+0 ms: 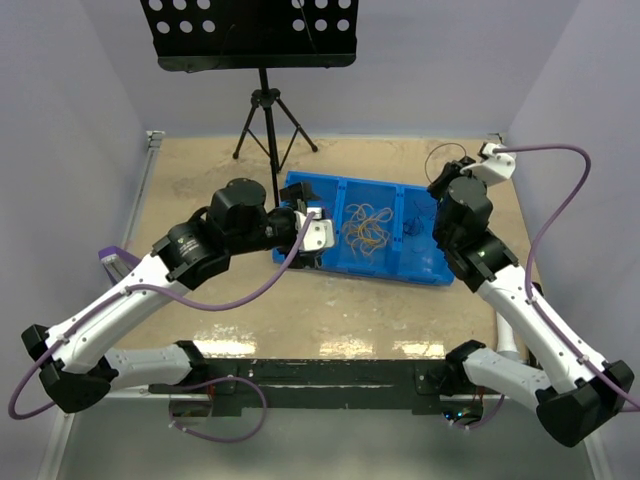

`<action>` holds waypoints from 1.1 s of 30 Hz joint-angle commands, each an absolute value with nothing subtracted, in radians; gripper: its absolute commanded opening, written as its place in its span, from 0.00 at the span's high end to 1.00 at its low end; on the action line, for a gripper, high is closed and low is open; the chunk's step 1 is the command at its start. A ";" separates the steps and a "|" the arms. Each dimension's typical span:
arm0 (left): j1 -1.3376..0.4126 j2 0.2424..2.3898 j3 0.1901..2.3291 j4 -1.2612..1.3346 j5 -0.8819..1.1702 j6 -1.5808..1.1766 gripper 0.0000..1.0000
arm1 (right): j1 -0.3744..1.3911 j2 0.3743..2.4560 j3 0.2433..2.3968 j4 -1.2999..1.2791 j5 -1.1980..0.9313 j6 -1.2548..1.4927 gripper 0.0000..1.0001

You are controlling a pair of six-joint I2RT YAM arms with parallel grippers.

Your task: Untangle the cables

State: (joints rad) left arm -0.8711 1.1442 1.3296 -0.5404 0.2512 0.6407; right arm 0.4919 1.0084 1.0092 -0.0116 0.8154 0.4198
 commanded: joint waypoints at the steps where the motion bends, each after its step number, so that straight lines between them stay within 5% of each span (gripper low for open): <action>1: -0.870 1.108 1.313 -0.528 0.213 0.617 0.00 | 0.480 1.035 1.003 0.048 0.804 0.456 1.00; 15: -0.870 1.075 1.292 -0.492 0.167 0.631 0.00 | 0.451 1.062 0.920 -0.024 0.885 0.571 1.00; 27: -0.694 1.173 1.342 -0.517 0.161 0.393 0.00 | 0.448 1.262 0.933 -0.228 0.672 0.768 1.00; 28: -0.677 1.180 1.342 -0.517 0.161 0.384 0.00 | 0.448 1.264 0.924 -0.236 0.657 0.781 0.99; 33: -0.655 1.184 1.335 -0.509 0.135 0.373 0.00 | 0.448 1.261 0.897 -0.281 0.676 0.824 0.61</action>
State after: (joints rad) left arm -0.6628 1.1919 1.2995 -0.5331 0.1360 0.4324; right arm 0.4507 1.2835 0.9043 -0.2337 0.6800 0.7509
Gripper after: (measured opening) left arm 0.997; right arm 0.267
